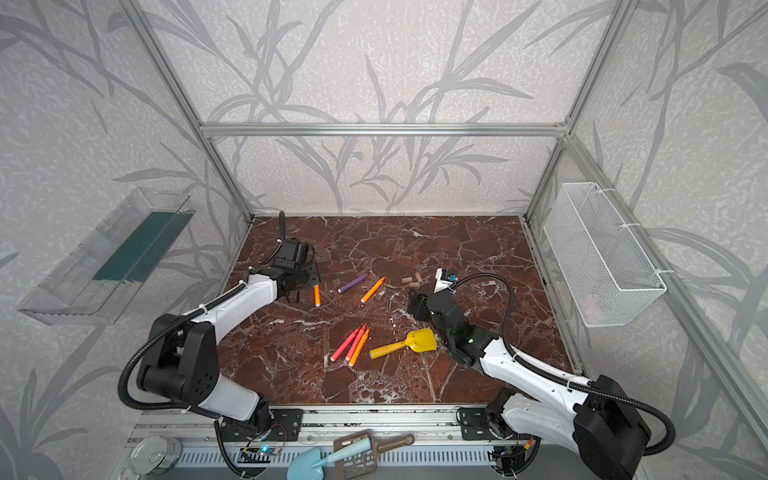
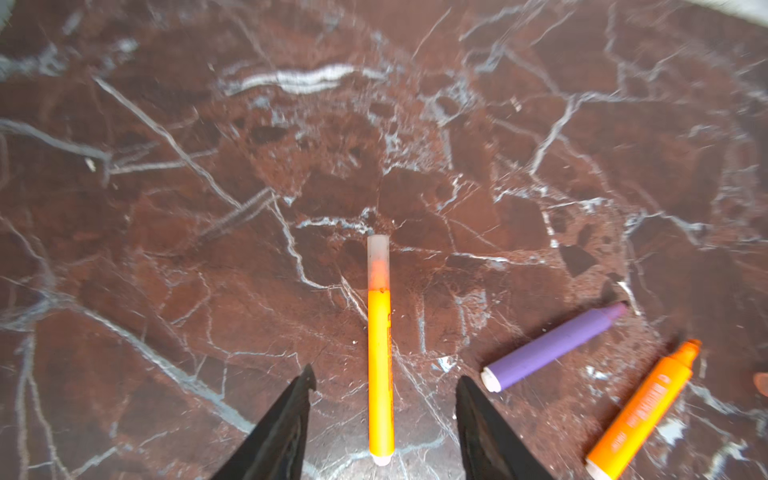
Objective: Insert the pens into the pen caps
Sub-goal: 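Move the left gripper to the table's orange marker while the right arm draws back, then close the left gripper on the orange marker and lift it upright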
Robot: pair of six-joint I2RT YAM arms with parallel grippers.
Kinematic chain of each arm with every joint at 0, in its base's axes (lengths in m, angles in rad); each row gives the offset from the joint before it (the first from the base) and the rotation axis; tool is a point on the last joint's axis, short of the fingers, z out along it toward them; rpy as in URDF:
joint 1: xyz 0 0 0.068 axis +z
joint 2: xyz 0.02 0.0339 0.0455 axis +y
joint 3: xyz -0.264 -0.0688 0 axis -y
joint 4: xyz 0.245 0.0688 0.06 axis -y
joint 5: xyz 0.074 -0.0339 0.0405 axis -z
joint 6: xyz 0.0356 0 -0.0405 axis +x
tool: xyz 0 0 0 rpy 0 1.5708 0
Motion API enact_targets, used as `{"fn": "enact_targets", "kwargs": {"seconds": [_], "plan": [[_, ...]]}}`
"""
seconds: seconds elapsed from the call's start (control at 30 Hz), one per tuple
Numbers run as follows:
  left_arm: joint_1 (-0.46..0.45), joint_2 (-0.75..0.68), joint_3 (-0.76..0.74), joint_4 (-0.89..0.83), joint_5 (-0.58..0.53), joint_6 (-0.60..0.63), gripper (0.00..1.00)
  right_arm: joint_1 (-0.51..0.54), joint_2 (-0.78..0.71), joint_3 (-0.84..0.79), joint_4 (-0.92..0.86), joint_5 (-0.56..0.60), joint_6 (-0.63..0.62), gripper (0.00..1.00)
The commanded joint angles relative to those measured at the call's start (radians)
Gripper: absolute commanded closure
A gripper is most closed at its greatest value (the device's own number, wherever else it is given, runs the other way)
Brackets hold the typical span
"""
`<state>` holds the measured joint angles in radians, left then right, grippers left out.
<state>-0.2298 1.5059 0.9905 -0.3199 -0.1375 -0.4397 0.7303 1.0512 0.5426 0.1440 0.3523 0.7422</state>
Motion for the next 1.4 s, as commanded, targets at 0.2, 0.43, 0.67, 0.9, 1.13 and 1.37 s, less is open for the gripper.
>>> {"fn": "enact_targets", "kwargs": {"seconds": [0.2, 0.43, 0.67, 0.9, 1.13, 1.37], "plan": [[-0.059, -0.076, -0.034, -0.040, 0.023, 0.054, 0.40, -0.094, -0.132, 0.021, 0.009, 0.118, 0.008, 0.21], [-0.191, -0.004, 0.007, -0.013, 0.022, 0.116, 0.40, -0.108, -0.175, -0.057, 0.083, 0.134, -0.045, 0.18], [-0.284, 0.162, 0.117, -0.008, 0.105, 0.168, 0.41, -0.128, -0.041, 0.045, 0.037, 0.017, -0.037, 0.17], [-0.328, 0.304, 0.195, -0.011, 0.193, 0.196, 0.42, -0.128, 0.072, 0.121, 0.014, -0.058, -0.033, 0.17], [-0.354, 0.393, 0.243, -0.028, 0.179, 0.219, 0.42, -0.128, 0.093, 0.139, 0.009, -0.070, -0.035, 0.17], [-0.364, 0.446, 0.274, -0.052, 0.157, 0.228, 0.48, -0.128, 0.090, 0.137, 0.011, -0.072, -0.038, 0.17]]}}
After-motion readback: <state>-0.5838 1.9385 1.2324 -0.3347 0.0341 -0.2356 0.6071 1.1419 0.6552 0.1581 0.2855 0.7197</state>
